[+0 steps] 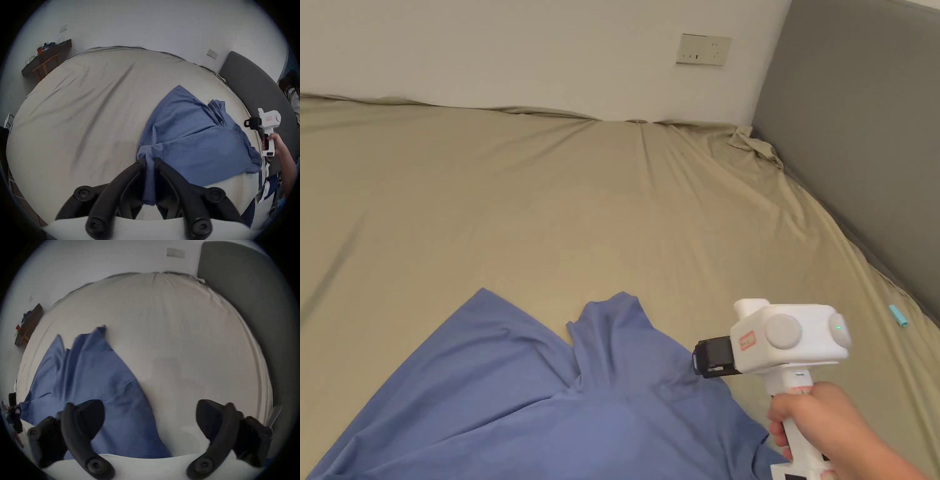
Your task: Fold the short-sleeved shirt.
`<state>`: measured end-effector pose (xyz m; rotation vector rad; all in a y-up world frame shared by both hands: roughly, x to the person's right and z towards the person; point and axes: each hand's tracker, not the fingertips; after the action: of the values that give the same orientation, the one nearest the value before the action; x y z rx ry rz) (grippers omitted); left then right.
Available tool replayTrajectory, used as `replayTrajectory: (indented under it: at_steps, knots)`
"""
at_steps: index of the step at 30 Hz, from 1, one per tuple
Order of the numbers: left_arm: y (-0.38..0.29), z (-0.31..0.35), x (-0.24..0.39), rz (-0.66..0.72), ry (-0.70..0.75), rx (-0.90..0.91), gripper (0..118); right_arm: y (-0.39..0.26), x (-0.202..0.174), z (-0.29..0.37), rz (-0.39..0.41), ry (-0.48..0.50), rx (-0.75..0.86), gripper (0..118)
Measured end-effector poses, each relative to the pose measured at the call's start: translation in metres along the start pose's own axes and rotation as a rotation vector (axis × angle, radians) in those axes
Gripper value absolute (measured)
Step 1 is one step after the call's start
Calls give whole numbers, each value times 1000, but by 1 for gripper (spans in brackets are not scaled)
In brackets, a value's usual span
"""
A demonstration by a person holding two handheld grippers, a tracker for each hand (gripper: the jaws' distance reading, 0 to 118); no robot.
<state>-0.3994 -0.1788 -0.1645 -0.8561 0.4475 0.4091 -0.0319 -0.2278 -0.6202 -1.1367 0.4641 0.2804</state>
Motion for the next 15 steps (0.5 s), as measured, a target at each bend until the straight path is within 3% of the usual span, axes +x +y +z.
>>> replayTrajectory:
  at_steps: [3,7,8,10,13,15]
  knots:
    - [0,-2,-2,15,4,-16,8,2,-12,-25,35,-42,-59,81]
    - [-1,-5,-6,24,18,-34,8,-13,-26,-26,83,-92,-19,79]
    - [-2,-5,-7,28,17,-40,8,-13,-27,-19,77,-75,-23,70]
    - [-3,-5,-8,32,21,-45,8,-17,-29,-11,68,-21,-5,11]
    - [-2,-4,-8,45,12,-45,8,-32,-38,7,111,-17,30,6]
    - [0,0,-8,58,2,-36,8,-45,-43,38,102,-8,153,5]
